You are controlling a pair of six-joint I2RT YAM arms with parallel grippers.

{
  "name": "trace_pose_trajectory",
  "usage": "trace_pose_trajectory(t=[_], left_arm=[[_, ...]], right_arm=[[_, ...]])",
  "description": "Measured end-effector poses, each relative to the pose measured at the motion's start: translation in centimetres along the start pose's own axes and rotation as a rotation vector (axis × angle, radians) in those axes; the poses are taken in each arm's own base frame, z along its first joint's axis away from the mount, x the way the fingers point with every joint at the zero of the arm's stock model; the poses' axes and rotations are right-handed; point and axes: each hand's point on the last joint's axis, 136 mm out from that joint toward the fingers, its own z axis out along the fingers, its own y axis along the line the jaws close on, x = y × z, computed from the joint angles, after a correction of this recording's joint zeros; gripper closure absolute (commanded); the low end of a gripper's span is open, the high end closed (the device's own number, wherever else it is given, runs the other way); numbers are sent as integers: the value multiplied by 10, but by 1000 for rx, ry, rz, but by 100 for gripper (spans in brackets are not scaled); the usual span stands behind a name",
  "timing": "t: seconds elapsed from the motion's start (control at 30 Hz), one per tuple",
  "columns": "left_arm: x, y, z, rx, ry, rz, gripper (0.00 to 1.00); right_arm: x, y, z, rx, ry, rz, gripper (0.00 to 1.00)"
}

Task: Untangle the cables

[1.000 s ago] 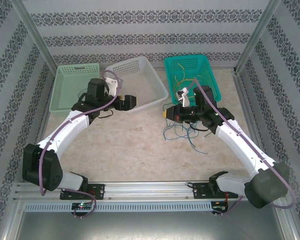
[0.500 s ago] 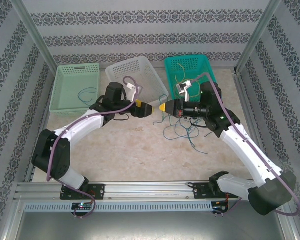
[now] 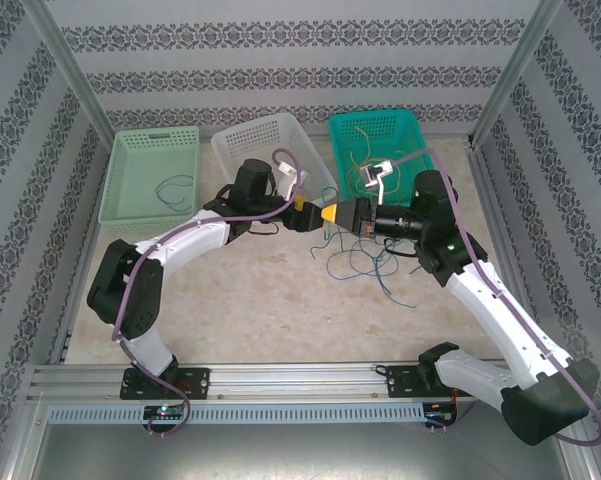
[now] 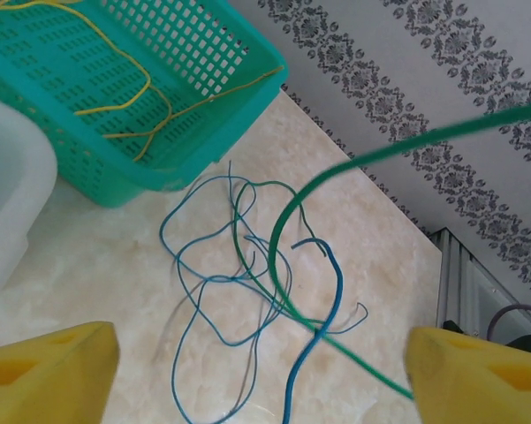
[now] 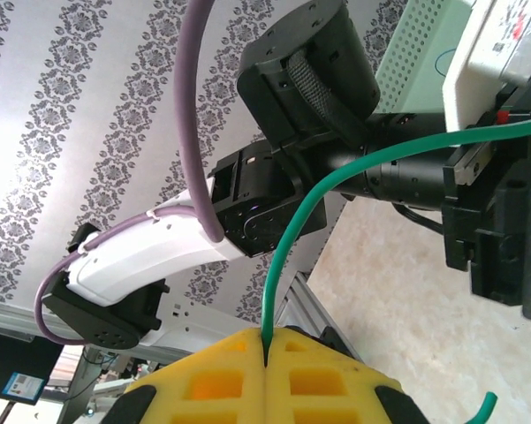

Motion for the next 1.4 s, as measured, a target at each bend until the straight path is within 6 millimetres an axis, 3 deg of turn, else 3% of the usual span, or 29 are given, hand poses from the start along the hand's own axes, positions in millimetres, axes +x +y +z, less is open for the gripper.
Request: trace_pose_trajectory(t=[0.07, 0.3, 0.6, 0.93, 1.2, 1.4], left_arm=[[3, -4, 7, 14, 9, 4, 29], [11, -10, 20, 42, 15, 1, 26], [6, -20, 44, 111, 9, 1, 23], [0, -26, 63, 159, -6, -11, 29], [0, -21, 67, 135, -11, -20, 25], [-11, -25, 66, 150, -53, -29, 24]], right_arm=[[0, -1, -3, 12, -25, -22, 100], [2, 4, -14, 18, -93, -107, 100], [5, -14, -5, 18, -96, -69, 100], [0, 0, -2, -43, -119, -76, 100], [5, -3, -4, -55, -131, -42, 100], [5, 2, -10, -63, -156, -53, 100]])
